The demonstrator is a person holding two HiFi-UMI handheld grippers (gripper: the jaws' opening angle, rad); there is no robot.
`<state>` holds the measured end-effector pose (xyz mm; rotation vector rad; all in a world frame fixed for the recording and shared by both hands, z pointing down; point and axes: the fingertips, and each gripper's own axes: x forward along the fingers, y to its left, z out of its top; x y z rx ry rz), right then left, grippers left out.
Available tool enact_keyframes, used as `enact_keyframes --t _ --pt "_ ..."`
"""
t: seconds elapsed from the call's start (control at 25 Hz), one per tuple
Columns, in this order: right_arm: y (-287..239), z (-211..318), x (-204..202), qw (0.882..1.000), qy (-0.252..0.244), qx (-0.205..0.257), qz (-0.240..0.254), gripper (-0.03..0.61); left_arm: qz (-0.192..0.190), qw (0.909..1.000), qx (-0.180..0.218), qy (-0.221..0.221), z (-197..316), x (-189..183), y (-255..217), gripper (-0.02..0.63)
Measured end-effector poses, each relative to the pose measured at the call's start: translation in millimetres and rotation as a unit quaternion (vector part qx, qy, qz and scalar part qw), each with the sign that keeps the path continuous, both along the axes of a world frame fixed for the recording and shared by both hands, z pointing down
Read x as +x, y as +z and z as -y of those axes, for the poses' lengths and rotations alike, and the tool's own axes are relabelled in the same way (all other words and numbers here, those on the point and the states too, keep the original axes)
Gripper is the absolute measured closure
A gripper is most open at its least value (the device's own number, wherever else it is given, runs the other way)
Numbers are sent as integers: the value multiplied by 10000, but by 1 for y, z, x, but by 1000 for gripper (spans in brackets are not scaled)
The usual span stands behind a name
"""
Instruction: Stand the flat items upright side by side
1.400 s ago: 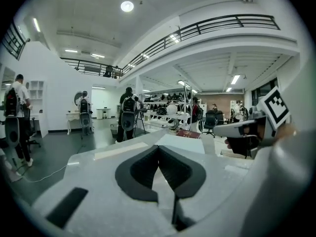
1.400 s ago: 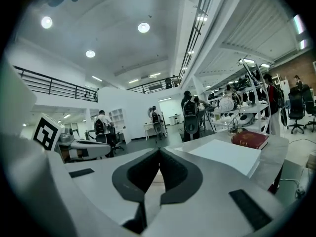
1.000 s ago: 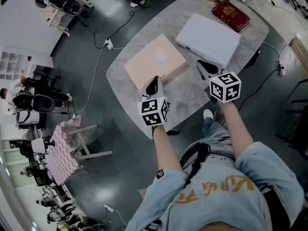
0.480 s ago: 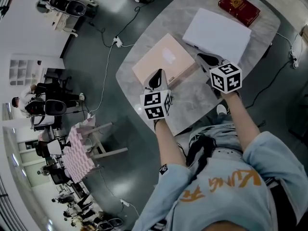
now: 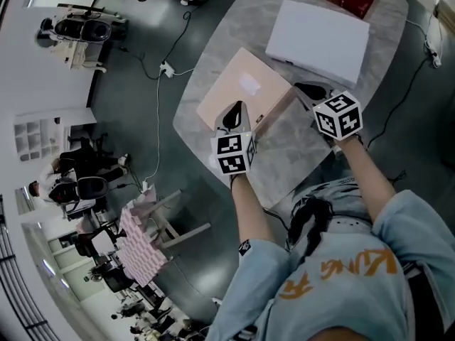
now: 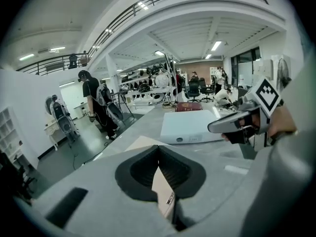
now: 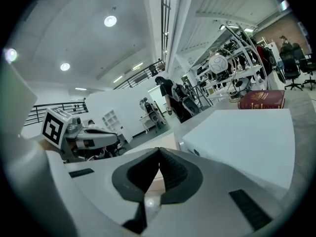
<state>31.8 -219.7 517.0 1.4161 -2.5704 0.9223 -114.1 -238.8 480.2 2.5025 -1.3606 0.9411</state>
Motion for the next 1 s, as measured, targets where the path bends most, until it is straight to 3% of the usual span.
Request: enact_keyframes --t 0.44,0.72,1.0 --pt "42 5 -21 9967 601 -535 -71 575 278 9948 -379 907 55 -10 44 604" --pt "65 9 -34 9899 1066 -925 -110 573 545 9869 -542 1420 85 -16 65 604" --pt "81 5 -44 9839 1176 -1329 205 479 705 9781 -668 1842 114 -11 83 604"
